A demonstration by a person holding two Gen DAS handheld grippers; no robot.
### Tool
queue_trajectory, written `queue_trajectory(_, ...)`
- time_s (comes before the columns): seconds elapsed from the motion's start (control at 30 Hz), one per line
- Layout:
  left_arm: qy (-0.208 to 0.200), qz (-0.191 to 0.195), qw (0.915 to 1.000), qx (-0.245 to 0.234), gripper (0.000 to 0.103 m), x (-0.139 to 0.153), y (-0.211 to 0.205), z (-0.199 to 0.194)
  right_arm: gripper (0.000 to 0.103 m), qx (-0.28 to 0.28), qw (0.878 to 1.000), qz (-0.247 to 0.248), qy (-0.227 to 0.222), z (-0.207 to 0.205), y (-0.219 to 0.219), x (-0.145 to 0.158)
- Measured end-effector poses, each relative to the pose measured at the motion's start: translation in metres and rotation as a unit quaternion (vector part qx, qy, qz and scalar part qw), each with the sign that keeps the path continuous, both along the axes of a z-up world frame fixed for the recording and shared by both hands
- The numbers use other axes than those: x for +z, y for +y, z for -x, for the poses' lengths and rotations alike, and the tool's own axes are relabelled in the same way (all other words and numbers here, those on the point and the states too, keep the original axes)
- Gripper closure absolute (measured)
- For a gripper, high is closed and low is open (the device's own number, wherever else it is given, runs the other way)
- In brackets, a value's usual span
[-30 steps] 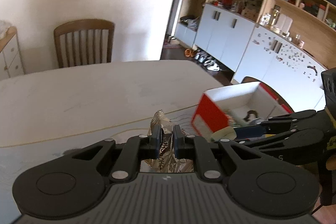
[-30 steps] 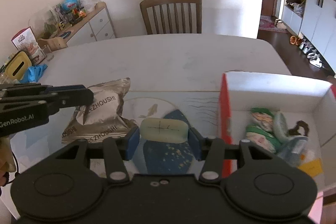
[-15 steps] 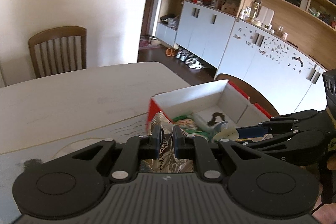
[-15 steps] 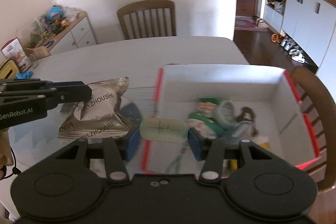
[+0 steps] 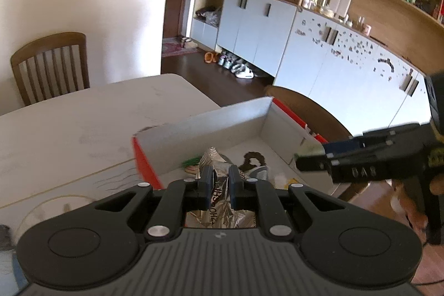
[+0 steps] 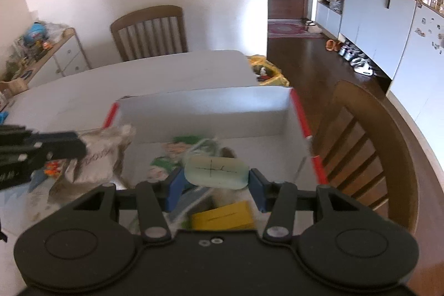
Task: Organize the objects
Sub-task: 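Carry the foil bag and soap bar over the shoebox and lower them inside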
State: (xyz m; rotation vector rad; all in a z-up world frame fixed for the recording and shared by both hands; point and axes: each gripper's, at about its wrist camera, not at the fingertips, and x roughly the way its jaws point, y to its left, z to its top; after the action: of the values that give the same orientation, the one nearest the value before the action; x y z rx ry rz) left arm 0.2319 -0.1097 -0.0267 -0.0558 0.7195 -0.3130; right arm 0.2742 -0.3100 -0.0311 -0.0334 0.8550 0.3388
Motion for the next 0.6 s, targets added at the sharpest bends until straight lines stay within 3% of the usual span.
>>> queue_trajectory(0.3,0.034,-0.034,0.9988,-0.005,0.091,-0.031,-0.033,-0.02,0.054,-0.001,1.0,0.005,0.027,-0.039,-0.013,-0.027)
queue_trajectory(0.6,0.07,-0.056,0.9959,0.008,0.091,-0.054,-0.043,-0.034,0.053,0.028,0.997,0.024,0.063,-0.047,-0.011,-0.058)
